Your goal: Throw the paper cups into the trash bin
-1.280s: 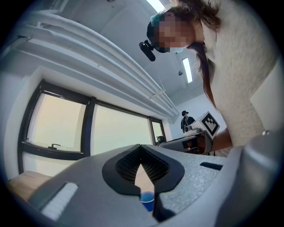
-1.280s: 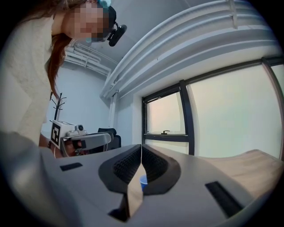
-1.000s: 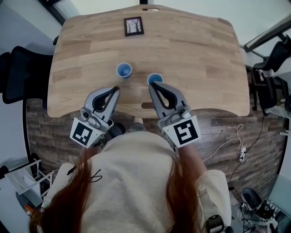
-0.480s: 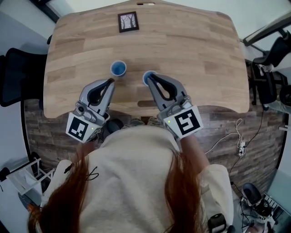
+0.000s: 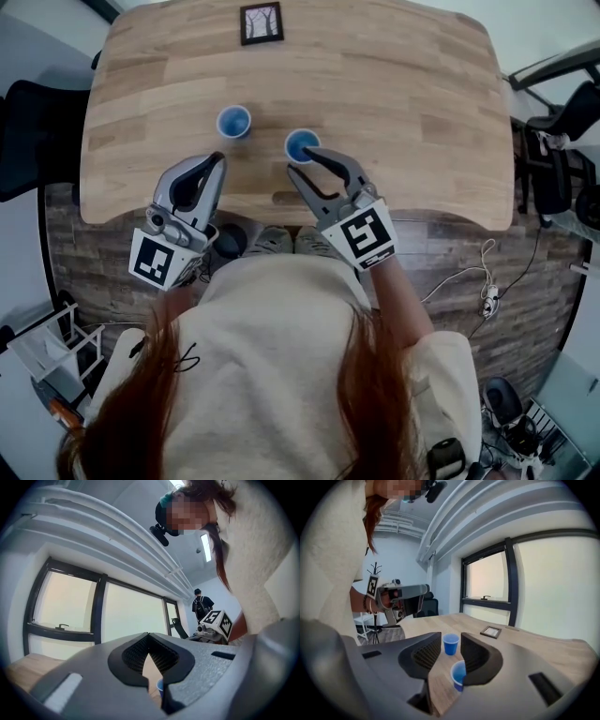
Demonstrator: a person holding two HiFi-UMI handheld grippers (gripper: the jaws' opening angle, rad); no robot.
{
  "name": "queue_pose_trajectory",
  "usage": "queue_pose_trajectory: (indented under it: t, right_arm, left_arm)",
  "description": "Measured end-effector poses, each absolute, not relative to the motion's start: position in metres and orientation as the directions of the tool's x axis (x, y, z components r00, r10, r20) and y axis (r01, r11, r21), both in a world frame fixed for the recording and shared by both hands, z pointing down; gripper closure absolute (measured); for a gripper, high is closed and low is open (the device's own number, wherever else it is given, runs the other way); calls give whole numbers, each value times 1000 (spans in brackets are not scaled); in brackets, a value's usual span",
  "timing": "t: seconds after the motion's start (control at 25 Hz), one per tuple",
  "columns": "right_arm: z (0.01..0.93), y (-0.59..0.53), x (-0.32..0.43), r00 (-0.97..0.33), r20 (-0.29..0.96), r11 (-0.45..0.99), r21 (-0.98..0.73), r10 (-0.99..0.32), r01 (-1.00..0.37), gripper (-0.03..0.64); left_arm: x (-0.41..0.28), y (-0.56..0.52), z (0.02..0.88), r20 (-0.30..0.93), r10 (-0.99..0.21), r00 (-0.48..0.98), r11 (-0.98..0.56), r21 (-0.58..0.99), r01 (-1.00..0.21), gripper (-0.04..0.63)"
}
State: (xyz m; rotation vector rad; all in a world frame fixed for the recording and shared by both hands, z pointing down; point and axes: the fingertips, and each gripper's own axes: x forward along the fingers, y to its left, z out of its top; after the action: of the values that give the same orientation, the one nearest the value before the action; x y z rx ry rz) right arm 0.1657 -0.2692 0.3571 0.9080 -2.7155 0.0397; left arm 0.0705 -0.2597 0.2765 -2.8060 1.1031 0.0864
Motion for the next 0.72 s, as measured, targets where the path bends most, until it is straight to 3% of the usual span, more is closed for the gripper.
queue_pose_trajectory:
  t: [0.32,0.72]
  right_arm:
    - [425,-268,160,-732,464,860,156,-499,-487,491]
    - [480,-275,160,-647,619,890,221,-444,-399,491]
  left_arm:
    - [68,-250,291,-61,-716,695,-691,-77,-719,592]
    - [60,-247,299,-42,-750,660,-656,-76,-751,592]
